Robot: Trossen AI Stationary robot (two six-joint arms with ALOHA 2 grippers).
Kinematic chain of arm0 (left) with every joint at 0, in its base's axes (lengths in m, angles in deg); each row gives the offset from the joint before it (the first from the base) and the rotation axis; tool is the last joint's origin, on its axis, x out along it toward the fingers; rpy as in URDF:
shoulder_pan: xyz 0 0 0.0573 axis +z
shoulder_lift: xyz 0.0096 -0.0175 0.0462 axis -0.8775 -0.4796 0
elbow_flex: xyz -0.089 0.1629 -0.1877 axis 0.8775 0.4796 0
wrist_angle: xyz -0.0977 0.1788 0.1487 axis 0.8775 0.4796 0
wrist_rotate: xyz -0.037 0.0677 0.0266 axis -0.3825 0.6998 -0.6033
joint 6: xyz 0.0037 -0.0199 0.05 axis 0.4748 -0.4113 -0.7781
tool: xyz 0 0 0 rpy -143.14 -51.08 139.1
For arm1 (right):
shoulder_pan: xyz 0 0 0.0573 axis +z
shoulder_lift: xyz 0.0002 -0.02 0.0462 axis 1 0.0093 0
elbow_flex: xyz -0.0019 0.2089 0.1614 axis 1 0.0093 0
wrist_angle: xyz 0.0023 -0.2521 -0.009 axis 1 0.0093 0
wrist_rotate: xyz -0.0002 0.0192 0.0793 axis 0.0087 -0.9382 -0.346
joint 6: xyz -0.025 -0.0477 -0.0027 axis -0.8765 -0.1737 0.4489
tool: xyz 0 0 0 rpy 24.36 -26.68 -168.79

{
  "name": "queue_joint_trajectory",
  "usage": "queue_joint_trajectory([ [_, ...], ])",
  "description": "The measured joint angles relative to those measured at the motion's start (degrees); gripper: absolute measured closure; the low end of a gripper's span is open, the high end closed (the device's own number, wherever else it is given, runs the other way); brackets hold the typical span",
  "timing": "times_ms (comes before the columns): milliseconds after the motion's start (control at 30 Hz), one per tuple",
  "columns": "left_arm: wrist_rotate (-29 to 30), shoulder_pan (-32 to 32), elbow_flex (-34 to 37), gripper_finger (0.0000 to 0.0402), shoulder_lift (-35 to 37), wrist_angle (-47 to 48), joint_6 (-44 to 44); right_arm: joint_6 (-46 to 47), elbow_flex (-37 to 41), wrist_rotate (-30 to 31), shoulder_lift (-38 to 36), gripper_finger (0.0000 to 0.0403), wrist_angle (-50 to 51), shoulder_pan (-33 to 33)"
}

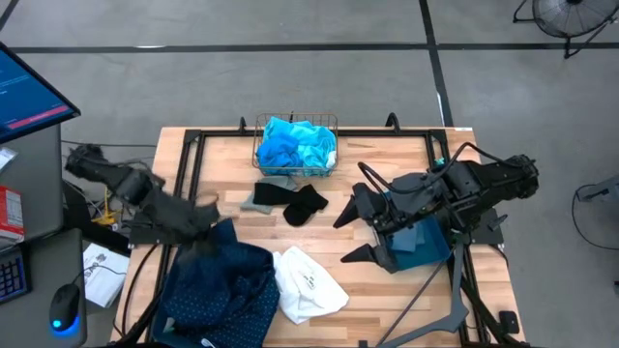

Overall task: Pick & Place Cloths
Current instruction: Put the blue patterned shirt into the blue laundry organizer

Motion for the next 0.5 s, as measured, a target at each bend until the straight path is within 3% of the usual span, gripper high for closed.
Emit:
queue_joint_trajectory([
  [267, 11.17, -17.21, 5.19, 0.0401, -10.19, -0.30, 8.81, 3.32, 2.35, 1.36, 0.00, 0.0023, -0.01, -0.02],
  [500, 12.27, -24.42, 14.15, 0.0401, -18.58, -8.11, 16.99, 4.62, 4.63, 1.40, 0.04, 0.0023, -0.13, -0.03],
])
